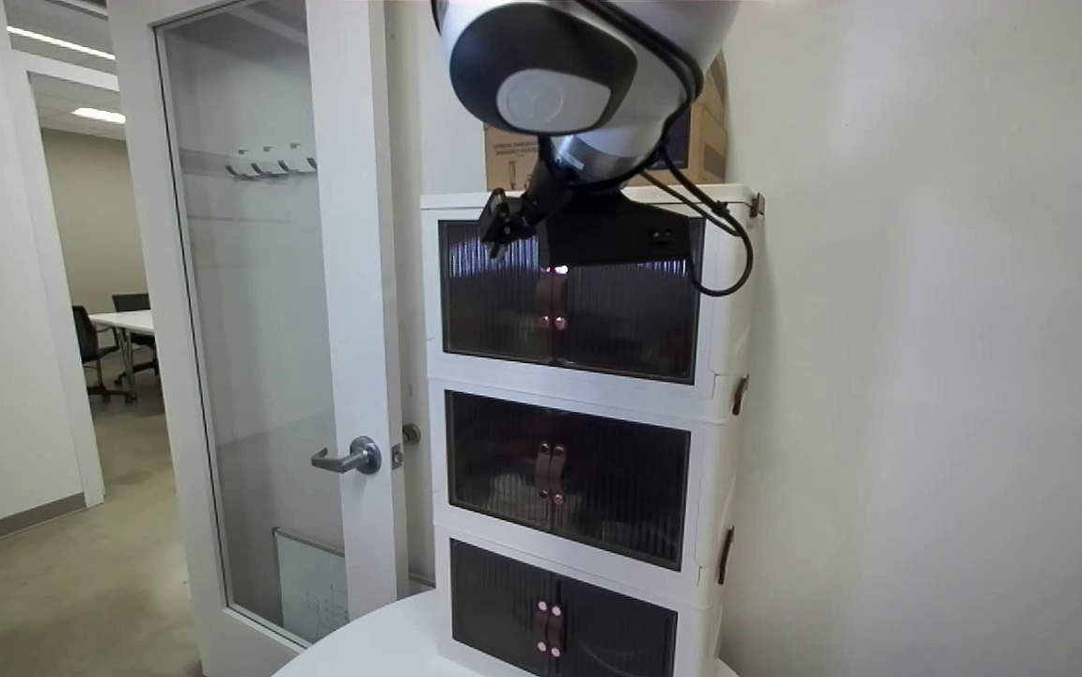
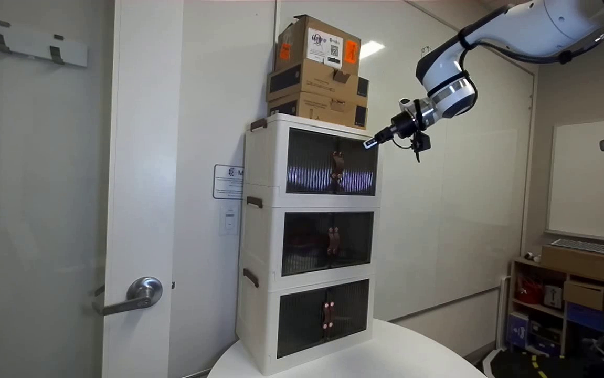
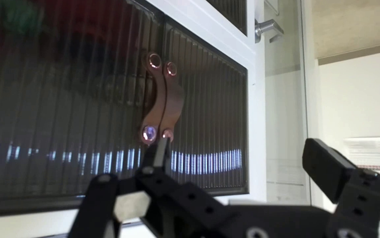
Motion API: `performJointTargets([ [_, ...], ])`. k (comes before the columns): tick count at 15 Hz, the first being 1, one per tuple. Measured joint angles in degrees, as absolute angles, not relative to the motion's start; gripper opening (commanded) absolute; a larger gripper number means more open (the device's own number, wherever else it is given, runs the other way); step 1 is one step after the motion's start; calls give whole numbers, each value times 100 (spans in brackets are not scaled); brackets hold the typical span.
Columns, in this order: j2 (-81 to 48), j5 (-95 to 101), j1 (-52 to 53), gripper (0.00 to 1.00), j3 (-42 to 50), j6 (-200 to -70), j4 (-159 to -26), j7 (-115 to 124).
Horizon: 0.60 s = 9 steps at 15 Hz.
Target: Open the upper part of the cabinet door
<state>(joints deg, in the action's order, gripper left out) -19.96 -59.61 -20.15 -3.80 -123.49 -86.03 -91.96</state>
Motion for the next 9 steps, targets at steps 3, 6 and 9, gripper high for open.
performJointTargets([
  [3, -2129, -6299, -2010, 100, -218, -11830, -8531, -9426],
  [6, -2254, -6340, -1968, 100, -67, -11654, -8419, -9399],
  [9, -2349, -6240, -1815, 100, 105, -11749, -8283, -9155],
])
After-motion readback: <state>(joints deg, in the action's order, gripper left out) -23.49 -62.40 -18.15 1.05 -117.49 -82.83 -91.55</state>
